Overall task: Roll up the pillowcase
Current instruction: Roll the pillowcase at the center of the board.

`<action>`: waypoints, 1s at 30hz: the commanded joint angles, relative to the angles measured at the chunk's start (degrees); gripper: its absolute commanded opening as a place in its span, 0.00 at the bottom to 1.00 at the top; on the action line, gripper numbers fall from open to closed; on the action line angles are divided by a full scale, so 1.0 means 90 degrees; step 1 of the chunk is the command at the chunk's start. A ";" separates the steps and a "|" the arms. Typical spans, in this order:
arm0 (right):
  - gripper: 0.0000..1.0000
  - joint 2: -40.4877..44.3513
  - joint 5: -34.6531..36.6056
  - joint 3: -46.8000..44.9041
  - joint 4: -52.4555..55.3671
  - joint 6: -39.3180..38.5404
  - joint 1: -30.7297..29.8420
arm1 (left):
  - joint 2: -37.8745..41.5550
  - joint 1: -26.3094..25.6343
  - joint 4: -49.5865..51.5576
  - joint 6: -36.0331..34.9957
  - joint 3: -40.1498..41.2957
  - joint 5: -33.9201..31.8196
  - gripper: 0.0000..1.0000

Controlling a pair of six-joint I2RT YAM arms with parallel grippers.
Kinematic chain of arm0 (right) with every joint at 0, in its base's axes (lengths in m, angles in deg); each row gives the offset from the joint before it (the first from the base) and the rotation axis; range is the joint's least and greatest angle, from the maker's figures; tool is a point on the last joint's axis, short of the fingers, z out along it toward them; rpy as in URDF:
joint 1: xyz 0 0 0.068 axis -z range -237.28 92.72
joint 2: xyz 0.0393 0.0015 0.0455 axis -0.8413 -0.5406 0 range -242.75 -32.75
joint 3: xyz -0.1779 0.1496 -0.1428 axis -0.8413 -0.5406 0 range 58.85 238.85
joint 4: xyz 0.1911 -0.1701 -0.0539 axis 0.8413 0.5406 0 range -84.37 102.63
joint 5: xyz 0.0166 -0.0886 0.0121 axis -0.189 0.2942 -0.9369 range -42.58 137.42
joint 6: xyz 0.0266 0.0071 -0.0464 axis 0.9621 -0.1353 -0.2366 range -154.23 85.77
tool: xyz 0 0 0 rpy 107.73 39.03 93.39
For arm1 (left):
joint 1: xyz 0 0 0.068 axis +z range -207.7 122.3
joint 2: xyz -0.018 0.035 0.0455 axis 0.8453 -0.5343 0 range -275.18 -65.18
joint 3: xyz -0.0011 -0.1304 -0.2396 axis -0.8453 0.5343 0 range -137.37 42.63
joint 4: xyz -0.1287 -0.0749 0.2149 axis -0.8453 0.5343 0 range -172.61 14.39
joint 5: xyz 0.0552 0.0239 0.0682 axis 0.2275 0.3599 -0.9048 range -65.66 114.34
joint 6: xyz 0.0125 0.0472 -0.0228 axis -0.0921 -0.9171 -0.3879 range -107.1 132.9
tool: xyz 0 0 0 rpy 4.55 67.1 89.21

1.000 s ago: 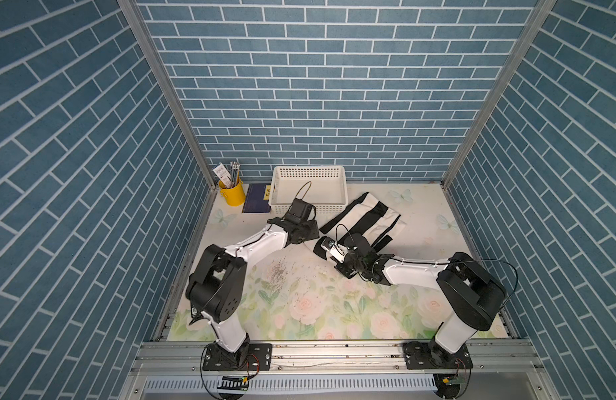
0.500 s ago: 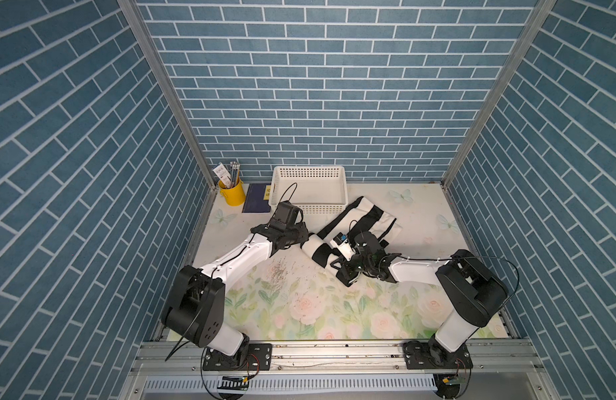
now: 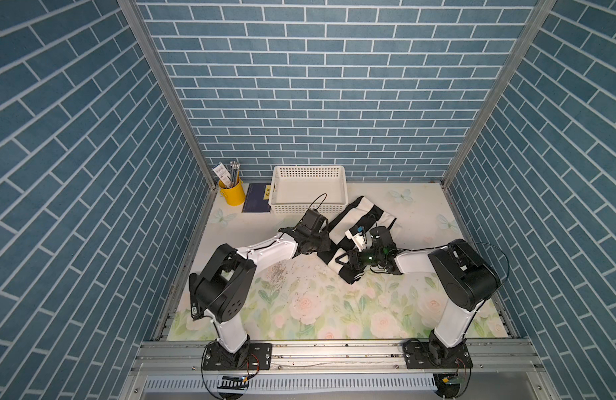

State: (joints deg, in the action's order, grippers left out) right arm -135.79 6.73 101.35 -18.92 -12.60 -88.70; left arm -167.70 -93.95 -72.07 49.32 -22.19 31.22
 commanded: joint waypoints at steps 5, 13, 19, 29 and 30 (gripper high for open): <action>0.77 0.1349 0.2486 0.0159 0.1902 -0.1299 -0.0302 | -0.0635 -0.0021 0.0134 0.0287 -0.0166 -0.0080 0.50; 0.89 0.2278 0.5909 -0.0582 0.1084 -0.3870 -0.2176 | -0.0678 -0.0022 0.0162 0.0237 -0.0317 -0.0052 0.50; 0.89 0.1319 0.6888 -0.0305 0.0746 -0.4822 -0.2663 | -0.0602 -0.0020 0.0175 0.0201 -0.0309 -0.0042 0.50; 0.10 0.1014 0.6328 -0.0044 0.1129 -0.4545 -0.2932 | -0.0161 0.0085 0.0463 0.0087 -0.0438 -0.0242 0.51; 0.06 0.1023 0.6088 0.0017 0.1324 -0.4400 -0.2901 | -0.0028 0.0147 0.0536 0.0060 -0.0461 -0.0287 0.52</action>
State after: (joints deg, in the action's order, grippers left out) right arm -127.68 66.69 99.75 -10.49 -55.02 -115.05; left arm -170.89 -93.58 -70.43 50.87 -24.64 30.17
